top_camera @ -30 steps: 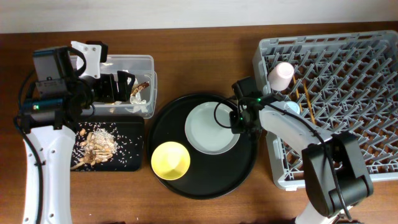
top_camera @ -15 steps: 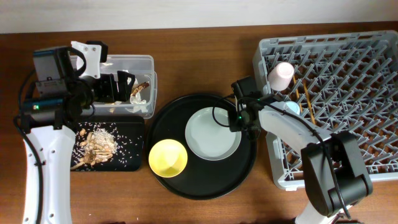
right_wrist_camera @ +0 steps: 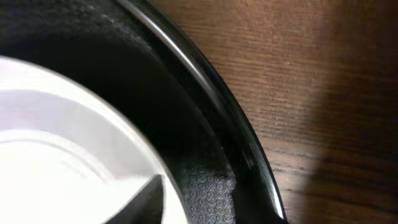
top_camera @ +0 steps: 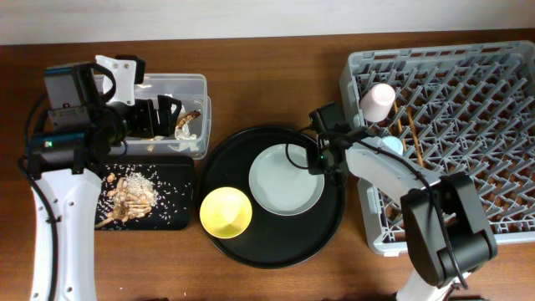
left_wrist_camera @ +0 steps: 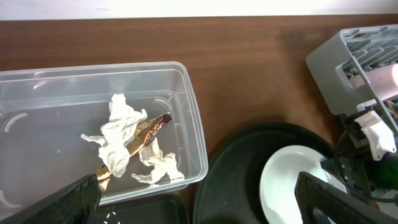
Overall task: Sort waste into correct bins and load items into the dishwasher rack
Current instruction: 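Lift the white plate with the right gripper toward the rack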
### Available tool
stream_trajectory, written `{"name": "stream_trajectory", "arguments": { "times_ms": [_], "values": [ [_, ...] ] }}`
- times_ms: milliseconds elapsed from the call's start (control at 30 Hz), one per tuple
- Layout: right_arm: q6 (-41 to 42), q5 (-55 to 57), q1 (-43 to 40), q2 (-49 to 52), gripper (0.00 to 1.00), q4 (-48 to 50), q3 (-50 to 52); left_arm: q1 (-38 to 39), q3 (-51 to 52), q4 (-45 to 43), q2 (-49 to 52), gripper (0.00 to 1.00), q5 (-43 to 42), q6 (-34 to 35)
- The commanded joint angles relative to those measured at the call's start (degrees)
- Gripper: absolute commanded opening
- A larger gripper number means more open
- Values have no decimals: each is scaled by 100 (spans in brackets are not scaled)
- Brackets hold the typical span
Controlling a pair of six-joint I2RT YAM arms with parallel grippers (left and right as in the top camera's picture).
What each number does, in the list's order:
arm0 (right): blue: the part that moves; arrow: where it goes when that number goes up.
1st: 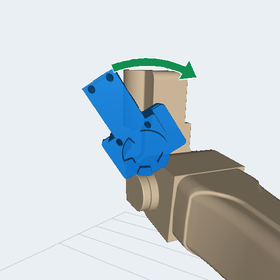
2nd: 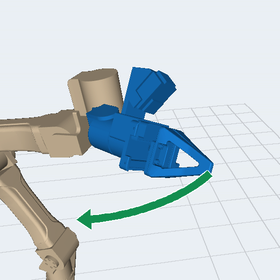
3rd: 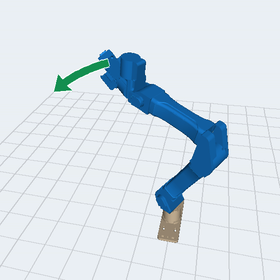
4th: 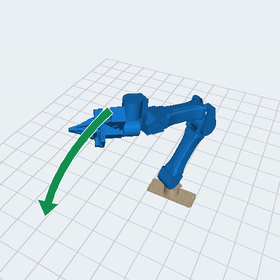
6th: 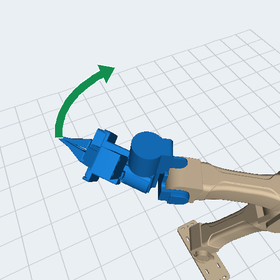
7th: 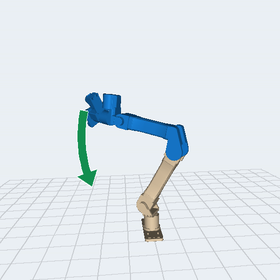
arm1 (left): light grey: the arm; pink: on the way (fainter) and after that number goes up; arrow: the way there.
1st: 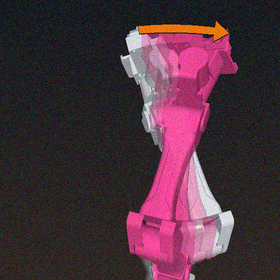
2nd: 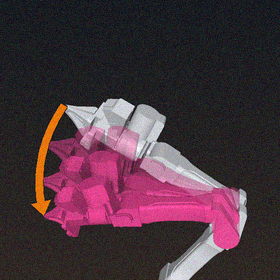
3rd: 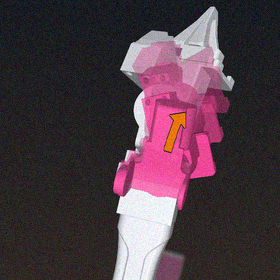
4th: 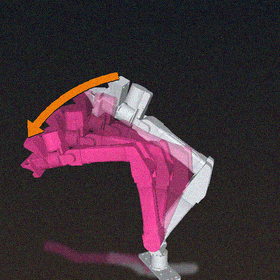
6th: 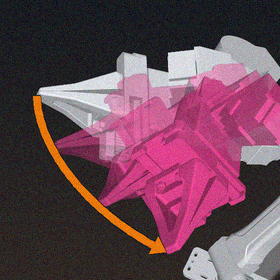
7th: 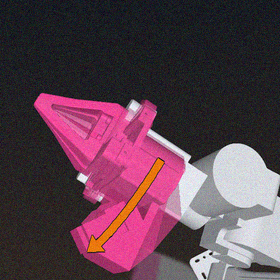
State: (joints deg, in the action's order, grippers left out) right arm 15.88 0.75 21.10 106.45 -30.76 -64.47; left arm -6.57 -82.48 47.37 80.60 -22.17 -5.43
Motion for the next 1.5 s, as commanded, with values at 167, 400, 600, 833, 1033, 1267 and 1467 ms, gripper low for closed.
{"name": "stream_trajectory", "arguments": {
  "times_ms": [167,400,600,833,1033,1267,1467],
  "values": [
    [-17,125,26,96,20,63,127,-26,-83,-9,-33,99,17,-68],
    [-61,127,26,96,27,105,127,-26,-83,-9,-33,99,15,-68],
    [-59,122,26,96,40,59,127,-26,-83,-9,-33,99,15,-68],
    [-59,125,26,96,6,33,127,-26,-83,-9,-33,99,17,-68],
    [-61,125,26,44,4,13,2,-26,-83,-9,-33,99,17,-68],
    [-1189,256,20,-901,4,-509,-1165,-26,-83,-9,-33,99,15,-68],
    [-2122,3121,15,-1871,4,-1390,-2146,-26,-83,-9,-33,99,17,-68]
  ]
}}
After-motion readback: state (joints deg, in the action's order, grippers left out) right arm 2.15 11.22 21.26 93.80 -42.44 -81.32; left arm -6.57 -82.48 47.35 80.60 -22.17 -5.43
